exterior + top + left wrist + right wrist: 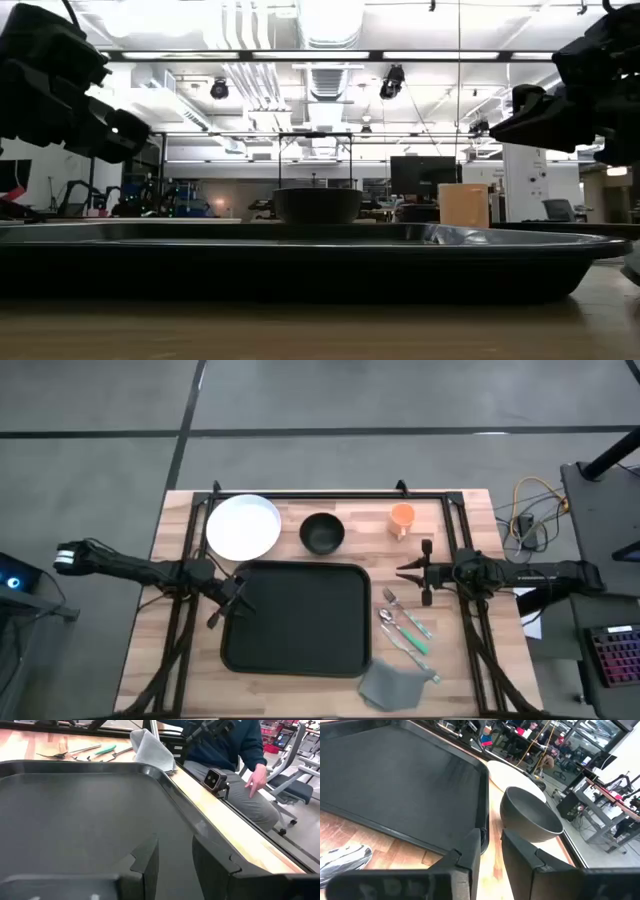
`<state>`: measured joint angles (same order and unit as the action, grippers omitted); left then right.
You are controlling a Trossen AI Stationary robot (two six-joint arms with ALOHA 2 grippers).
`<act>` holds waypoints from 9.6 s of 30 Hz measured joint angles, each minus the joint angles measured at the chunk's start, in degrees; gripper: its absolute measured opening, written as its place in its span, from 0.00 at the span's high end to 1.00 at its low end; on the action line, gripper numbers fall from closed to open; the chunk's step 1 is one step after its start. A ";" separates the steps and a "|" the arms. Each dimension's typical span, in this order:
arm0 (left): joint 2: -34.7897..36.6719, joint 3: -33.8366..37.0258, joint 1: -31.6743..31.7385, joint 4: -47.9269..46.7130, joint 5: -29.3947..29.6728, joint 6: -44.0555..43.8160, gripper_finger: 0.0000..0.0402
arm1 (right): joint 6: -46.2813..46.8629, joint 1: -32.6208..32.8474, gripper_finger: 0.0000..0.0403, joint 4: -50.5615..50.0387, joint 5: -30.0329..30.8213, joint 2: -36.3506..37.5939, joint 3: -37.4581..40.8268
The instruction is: Set up tray
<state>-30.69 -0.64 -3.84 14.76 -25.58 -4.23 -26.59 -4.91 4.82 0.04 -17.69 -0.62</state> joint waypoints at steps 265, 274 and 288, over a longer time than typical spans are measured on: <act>0.01 -0.03 0.00 0.61 0.00 -2.56 0.75 | 19.20 -9.81 0.98 -54.26 -10.75 -63.45 -71.65; 0.01 -0.02 0.00 0.83 0.00 -2.56 0.75 | 29.19 -7.95 0.98 -54.42 -10.61 -69.79 -80.25; -0.03 -0.19 0.00 10.57 9.01 -4.73 0.75 | 33.63 -7.21 0.98 -64.32 -10.44 -82.32 -94.51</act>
<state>-30.72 -0.83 -3.84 25.34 -16.58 -8.96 7.04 -12.12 -59.50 -10.41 -100.01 -95.13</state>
